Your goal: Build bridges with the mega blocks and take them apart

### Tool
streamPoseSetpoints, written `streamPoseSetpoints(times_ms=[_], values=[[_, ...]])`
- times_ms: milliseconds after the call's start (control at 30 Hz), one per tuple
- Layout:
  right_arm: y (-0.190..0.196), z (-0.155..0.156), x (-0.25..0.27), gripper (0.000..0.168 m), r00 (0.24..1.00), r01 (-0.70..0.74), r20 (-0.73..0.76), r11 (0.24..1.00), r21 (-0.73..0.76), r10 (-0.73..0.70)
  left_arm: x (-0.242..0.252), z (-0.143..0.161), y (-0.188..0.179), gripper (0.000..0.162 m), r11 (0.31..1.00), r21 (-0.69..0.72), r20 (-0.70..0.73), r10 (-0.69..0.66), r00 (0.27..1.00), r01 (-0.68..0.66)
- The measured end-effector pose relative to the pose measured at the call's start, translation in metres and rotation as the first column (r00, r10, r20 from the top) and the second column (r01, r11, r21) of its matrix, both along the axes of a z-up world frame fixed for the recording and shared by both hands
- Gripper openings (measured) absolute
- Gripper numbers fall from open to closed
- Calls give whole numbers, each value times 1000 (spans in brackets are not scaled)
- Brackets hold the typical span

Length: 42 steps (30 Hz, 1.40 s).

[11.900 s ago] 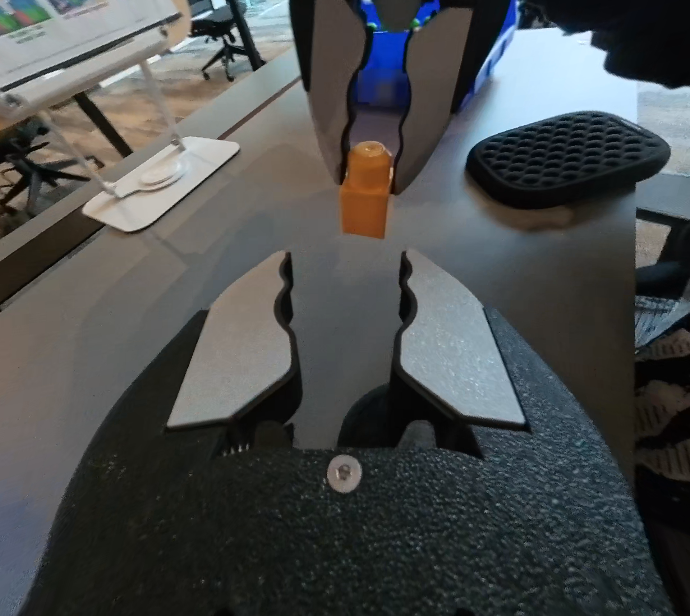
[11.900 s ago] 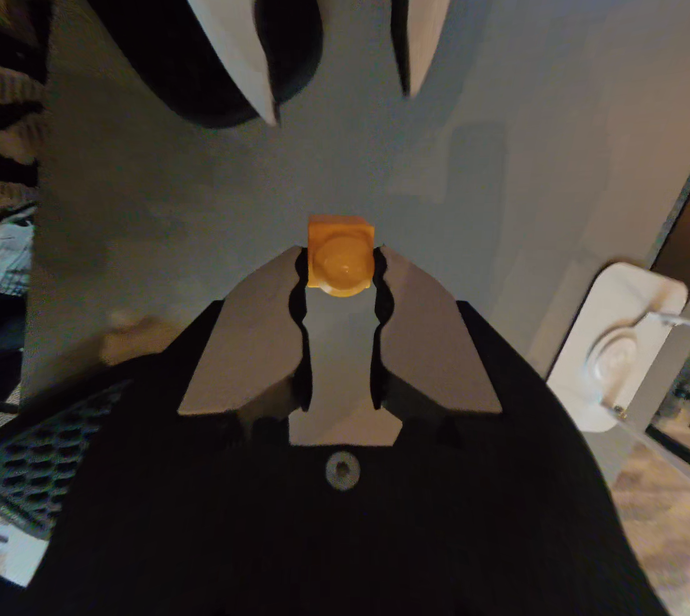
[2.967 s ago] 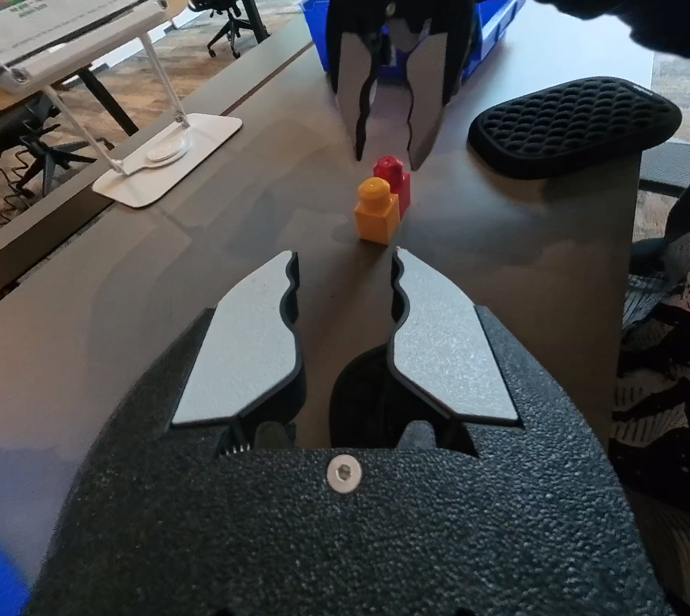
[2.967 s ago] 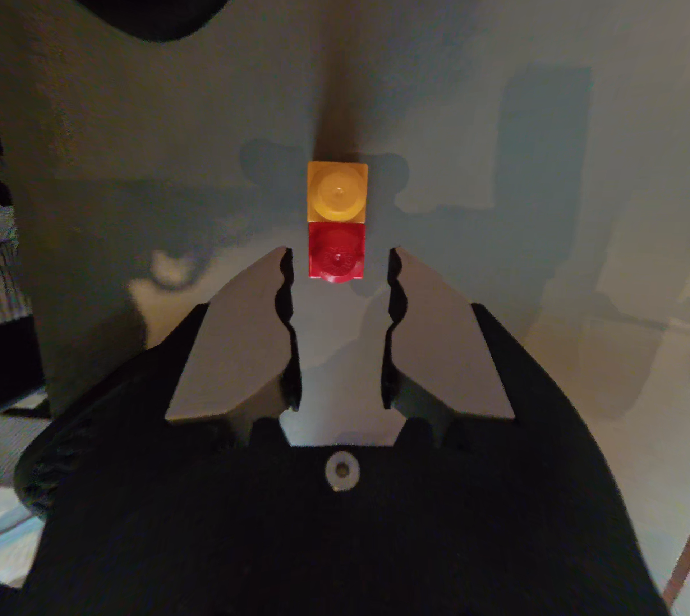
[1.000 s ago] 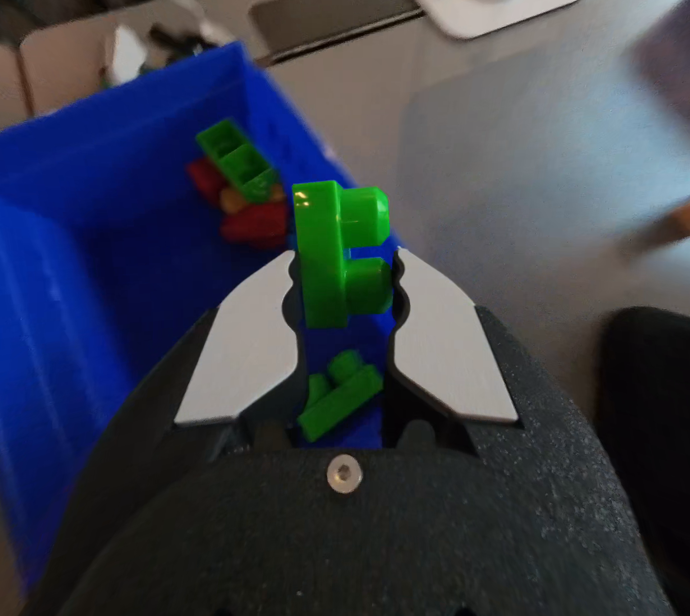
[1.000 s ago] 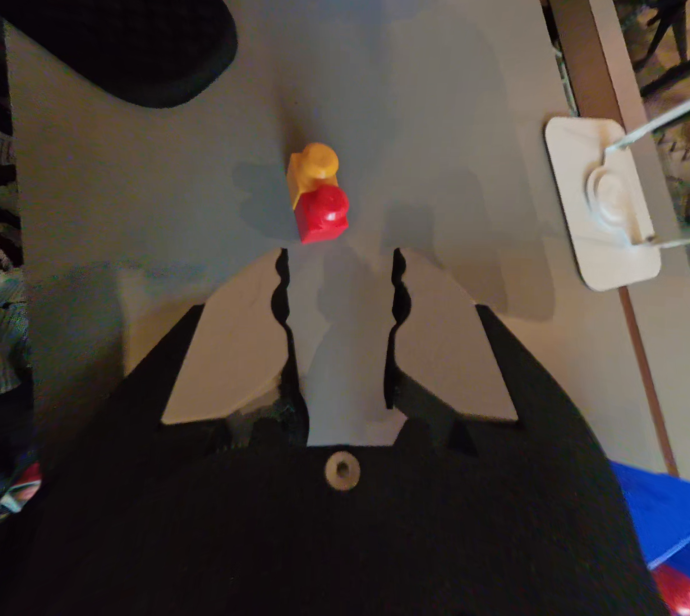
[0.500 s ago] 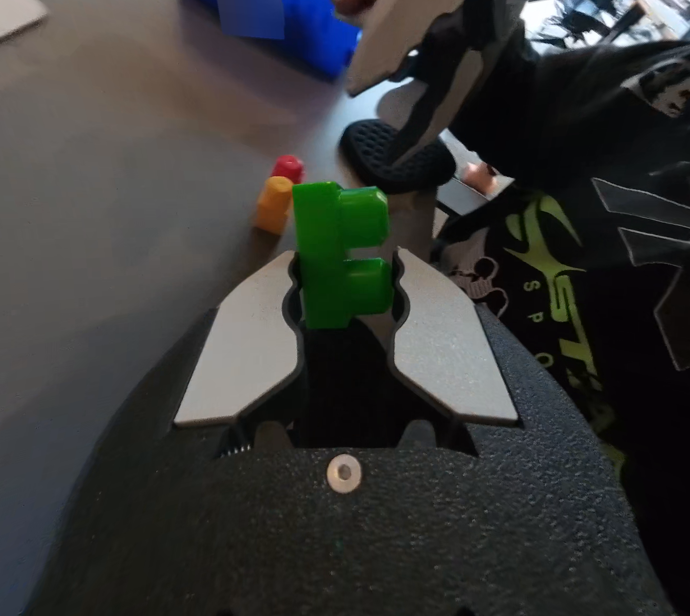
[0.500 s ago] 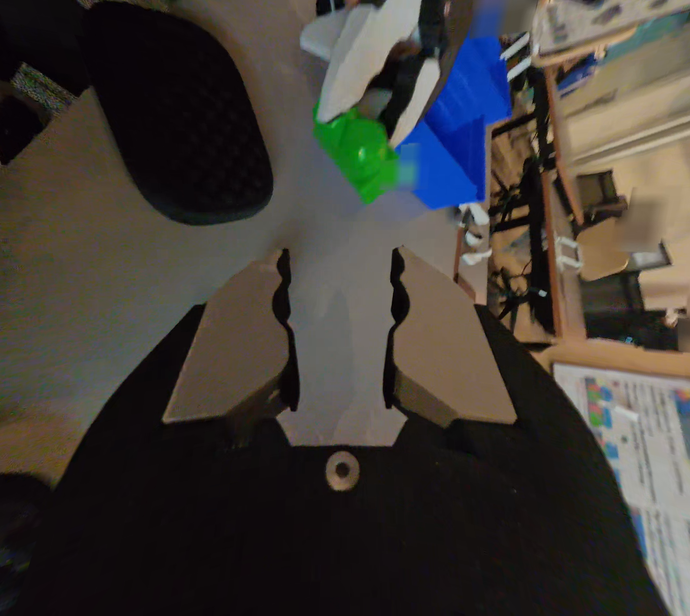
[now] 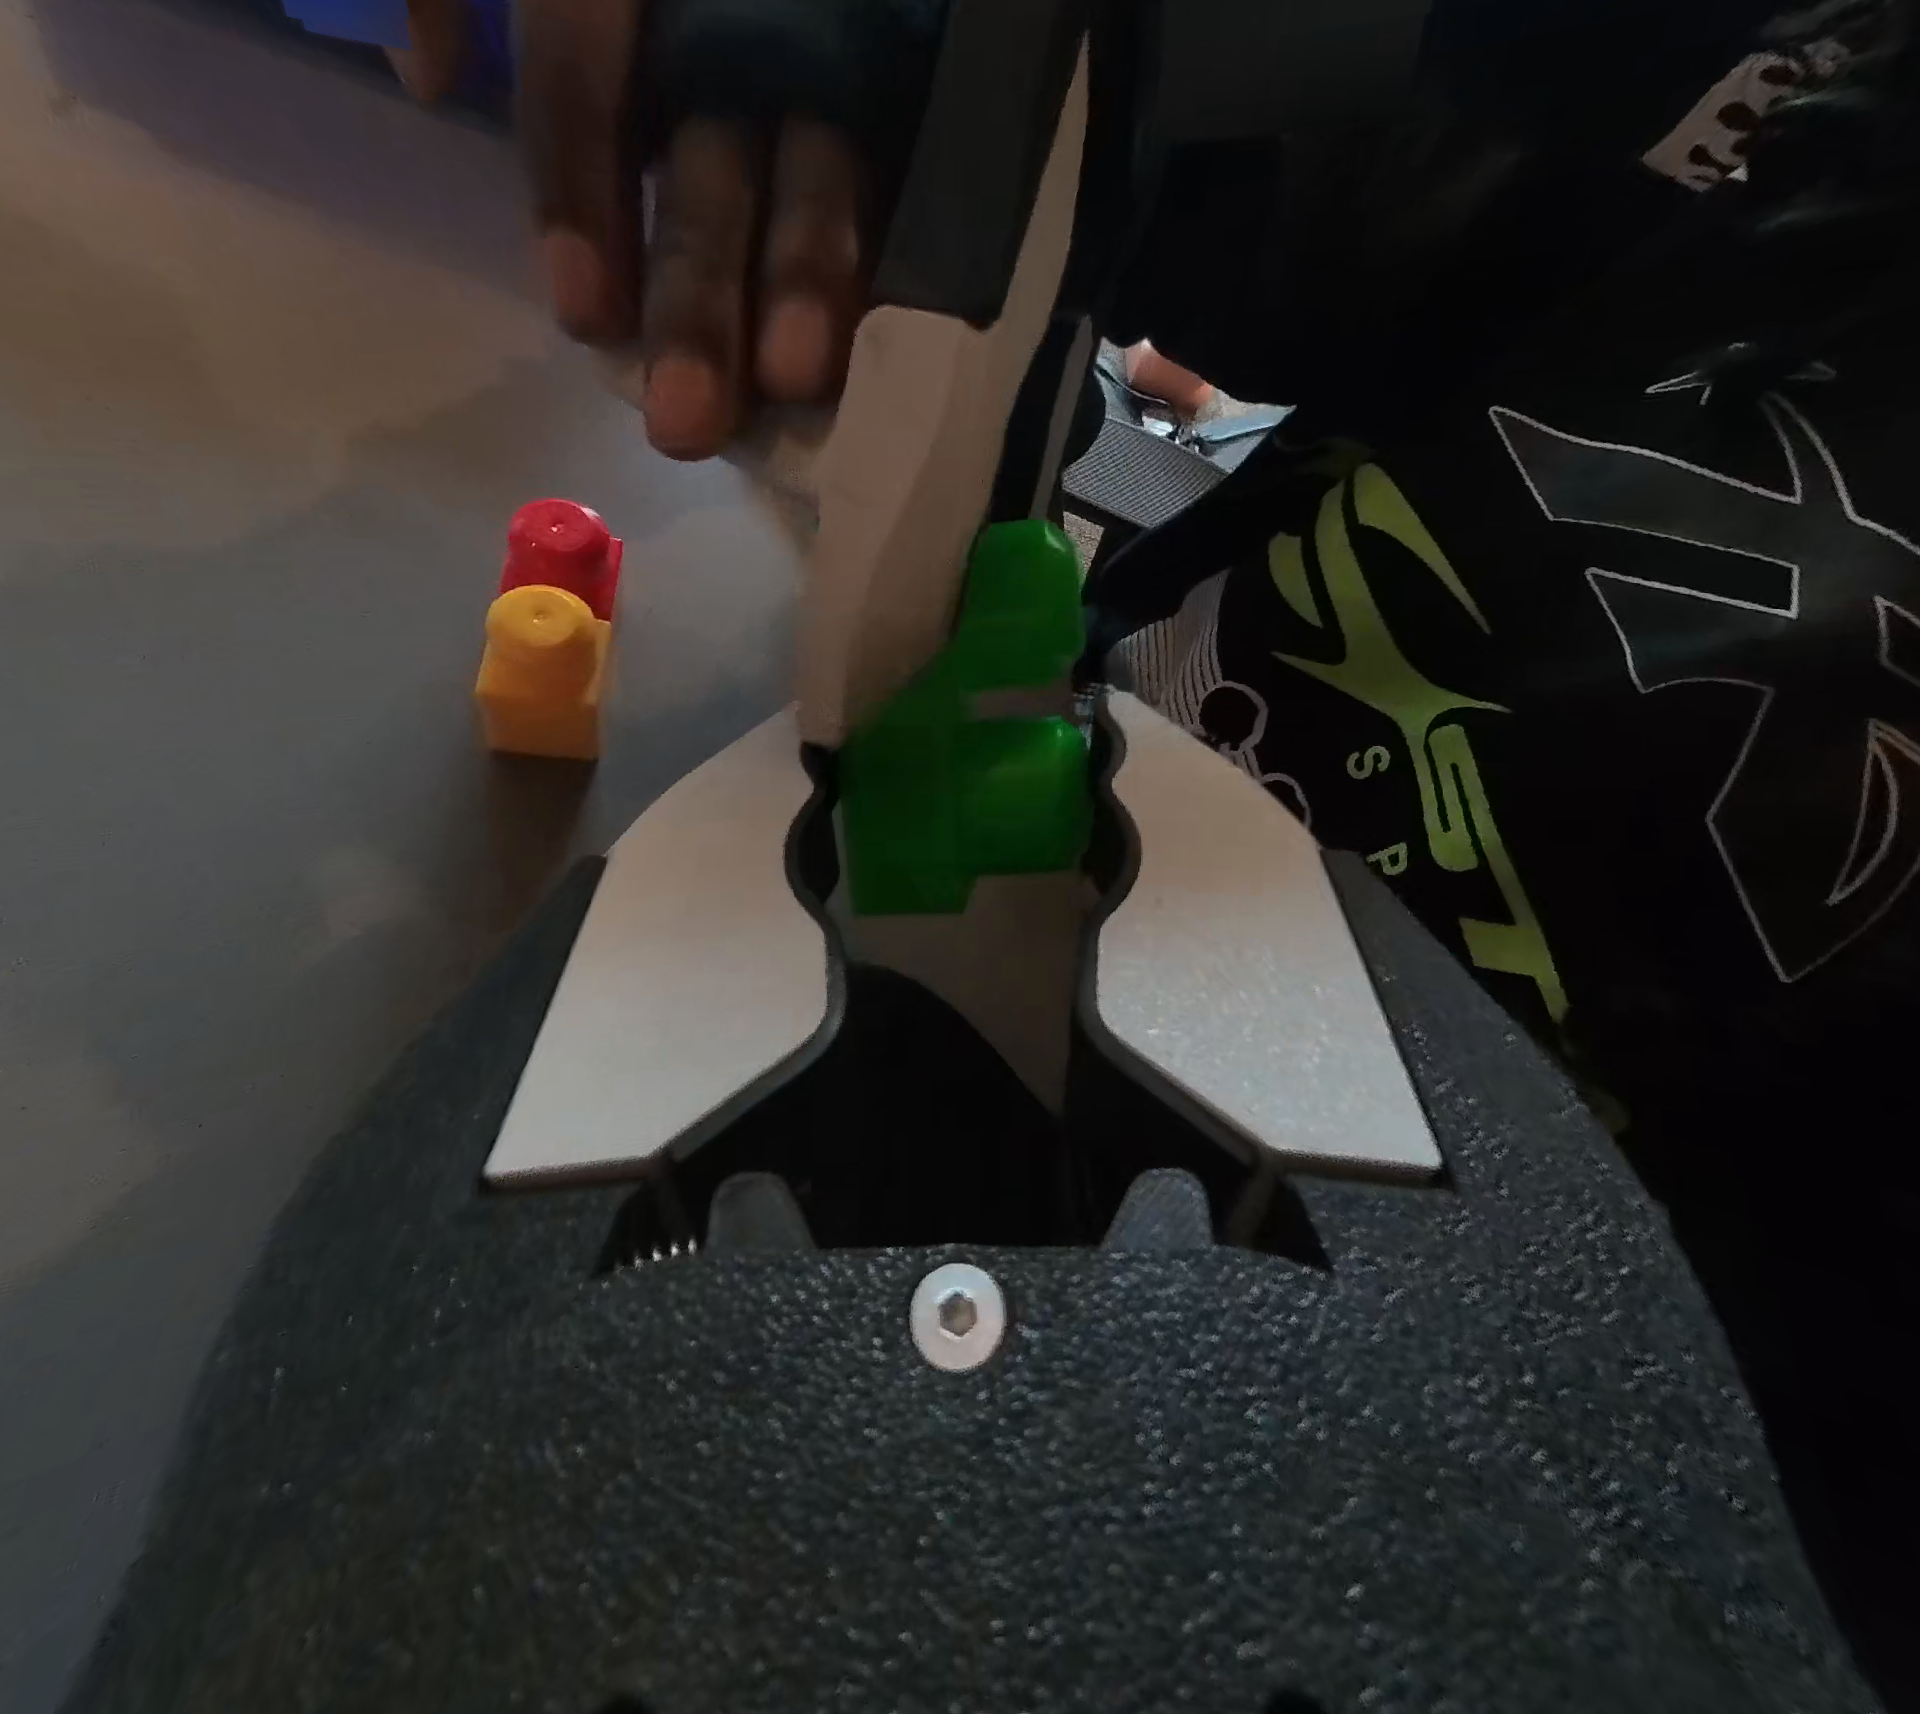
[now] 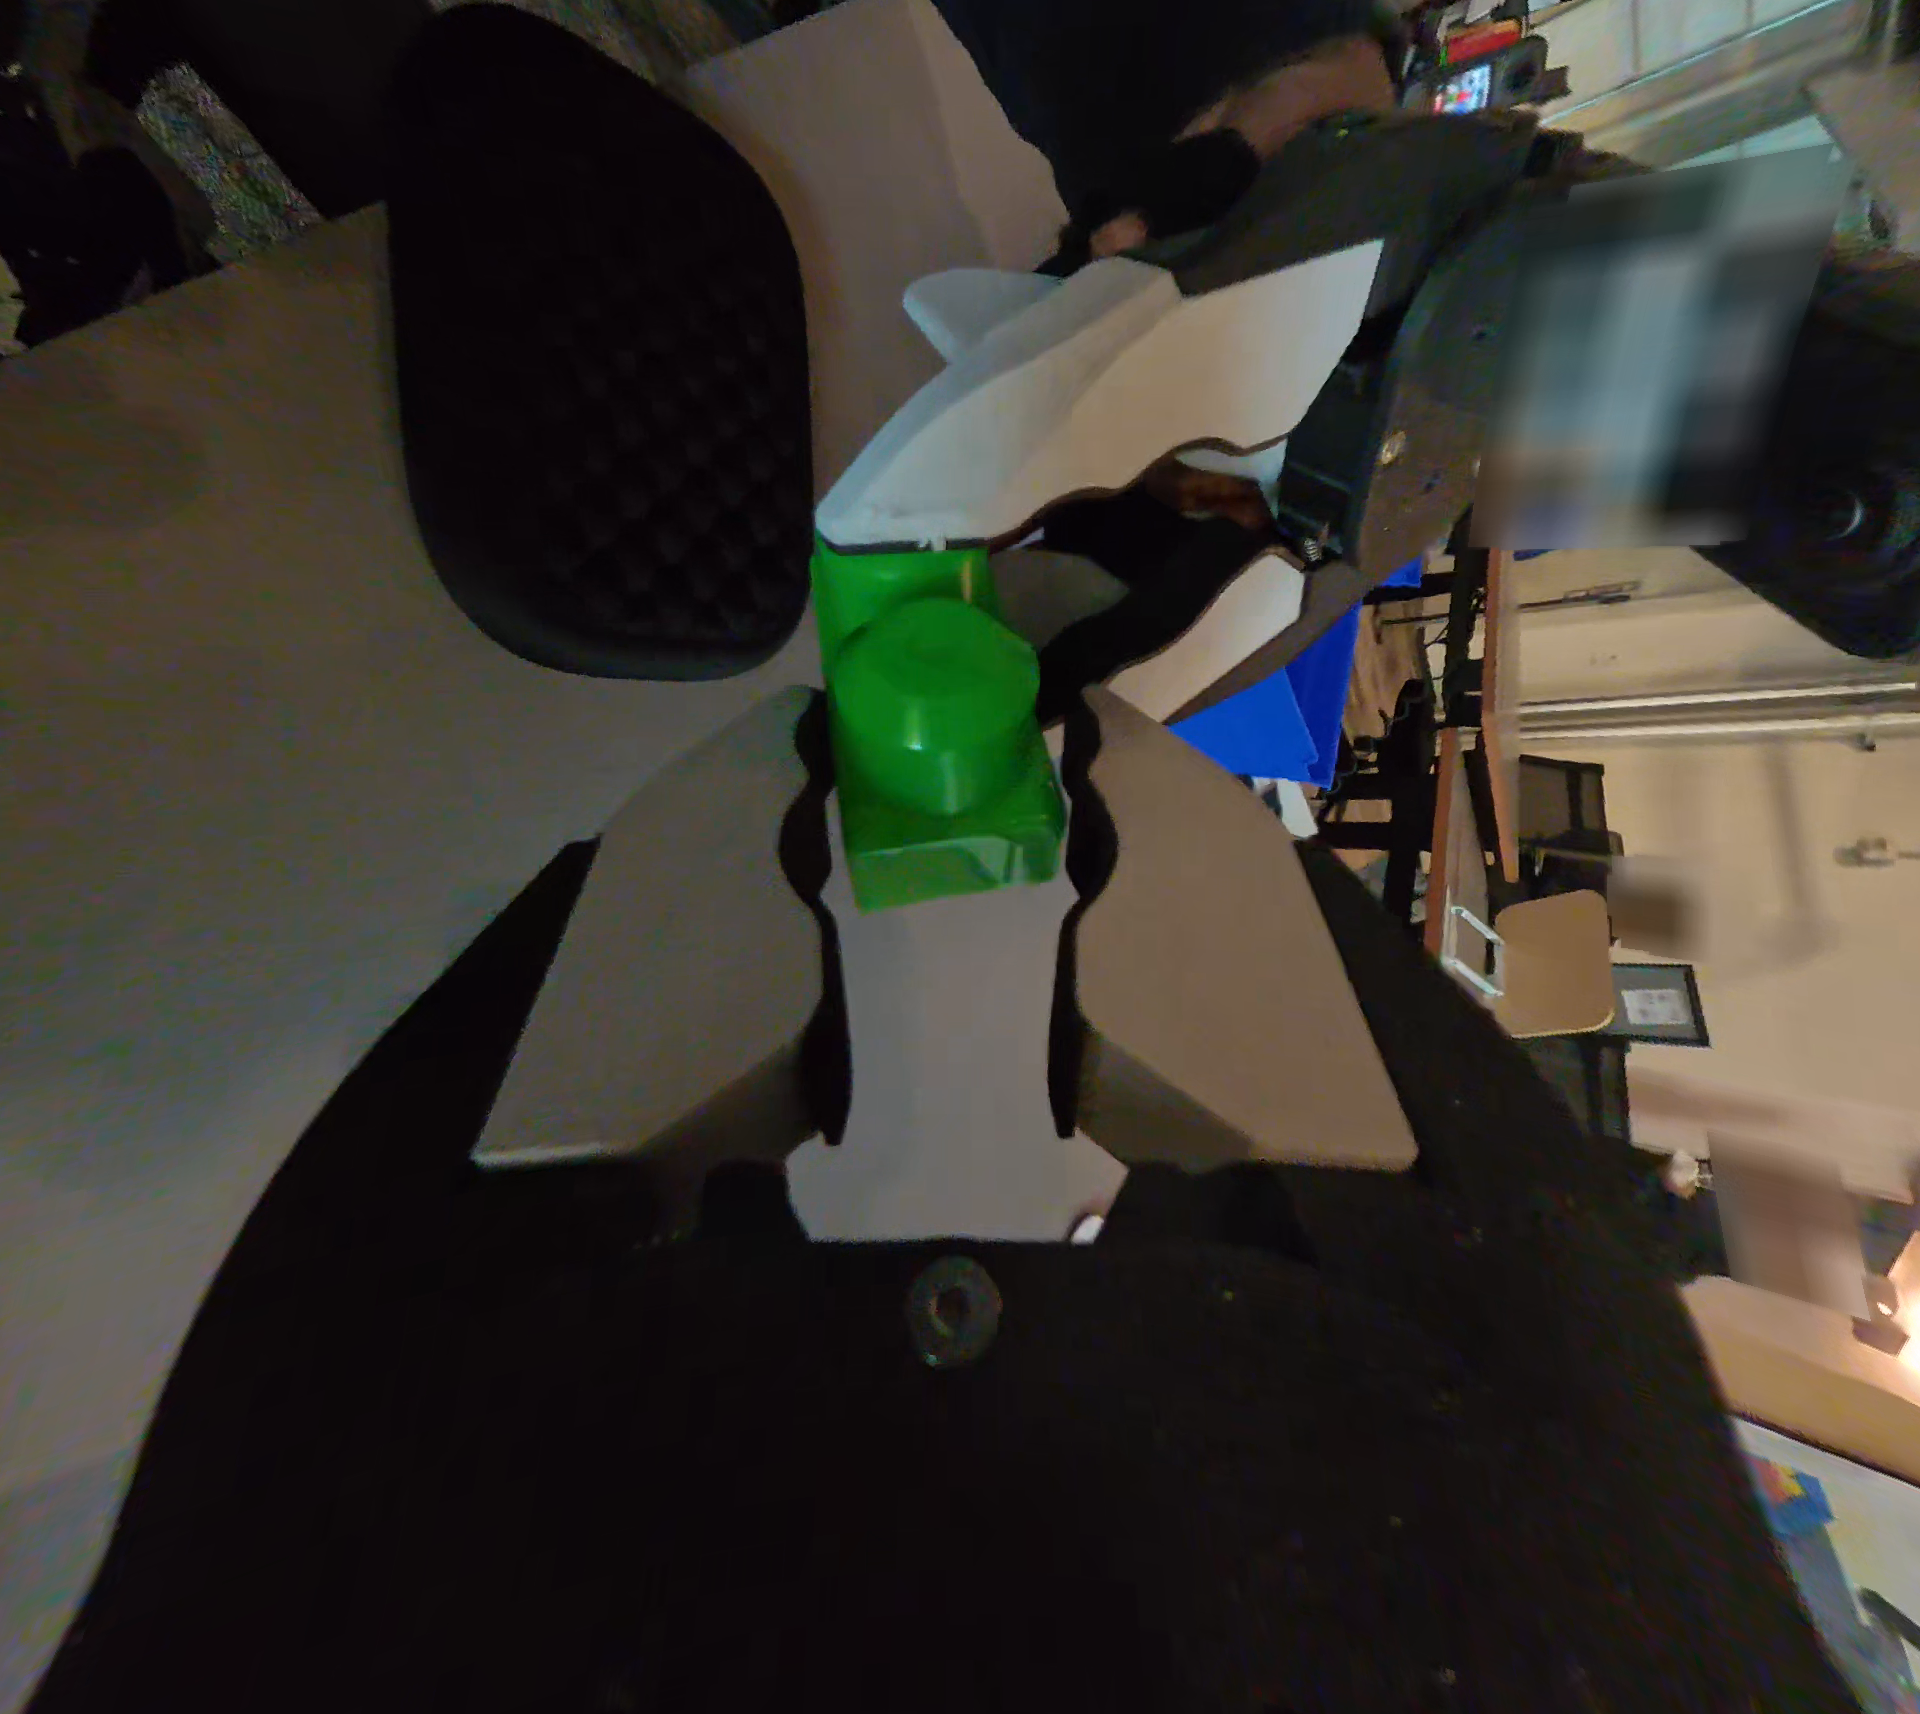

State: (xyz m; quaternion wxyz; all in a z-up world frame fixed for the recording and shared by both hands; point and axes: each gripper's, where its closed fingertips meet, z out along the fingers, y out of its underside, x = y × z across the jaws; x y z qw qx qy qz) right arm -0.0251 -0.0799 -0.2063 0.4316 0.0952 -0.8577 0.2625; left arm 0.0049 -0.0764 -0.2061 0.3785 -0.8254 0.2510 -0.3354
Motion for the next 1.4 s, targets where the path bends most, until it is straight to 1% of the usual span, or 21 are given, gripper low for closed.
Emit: streamPoseSetpoints(times_ms=[67,133,200,233,267,367,433,500,600,700,800,833,933,1033,1100,1200,1300,1400], values=[[1,2,0,41,1000,7,-16,1000,-15,-8,0,3,2,47,1000,20,27,4,1000,-5],[4,8,-1,40,1000,21,-22,997,-72,-22,0,11,4,49,997,74,72,10,997,-16],[11,14,-3,39,997,70,30,984,-166,-66,-6,17,10,64,978,199,53,48,997,-58],[17,17,-4,39,994,101,56,969,-224,-91,-11,21,13,71,955,283,29,85,996,-89],[23,20,-5,39,989,136,94,949,-284,-113,-17,27,16,74,921,370,7,129,992,-122],[38,25,-7,39,964,231,228,862,-452,-139,-31,39,21,73,798,575,-55,257,965,-180],[43,25,-7,39,941,283,316,799,-530,-124,-34,42,23,69,731,654,-79,321,944,-194],[44,25,-6,39,924,315,369,750,-581,-101,-35,39,26,65,702,681,-95,367,925,-209],[40,30,-2,39,925,292,379,711,-639,-39,-34,28,33,60,701,679,-117,398,910,-220],[40,26,-1,39,917,306,395,712,-632,-43,-31,25,37,54,692,690,-122,402,907,-214],[39,24,-1,39,910,318,412,711,-627,-44,-29,27,38,40,680,702,-114,402,908,-213],[41,23,-1,39,908,326,416,713,-620,-54,-28,26,38,35,688,696,-122,397,910,-207],[42,18,0,38,892,343,449,736,-583,-60,-27,22,38,34,705,682,-147,394,907,-195],[45,9,3,38,845,399,525,779,-483,-107,-27,16,38,35,733,647,-142,388,911,-212],[50,3,7,49,805,428,564,837,-340,-183,-27,9,40,35,757,616,-144,381,913,-219],[54,-5,14,52,717,461,624,883,-92,-310,-26,-4,44,35,781,589,-183,382,906,-210],[55,-12,17,47,641,468,639,877,112,-424,-20,-11,46,35,800,569,-207,362,909,-189],[55,-16,15,39,599,465,637,858,216,-485,-17,-15,48,35,809,561,-219,351,910,-176]])
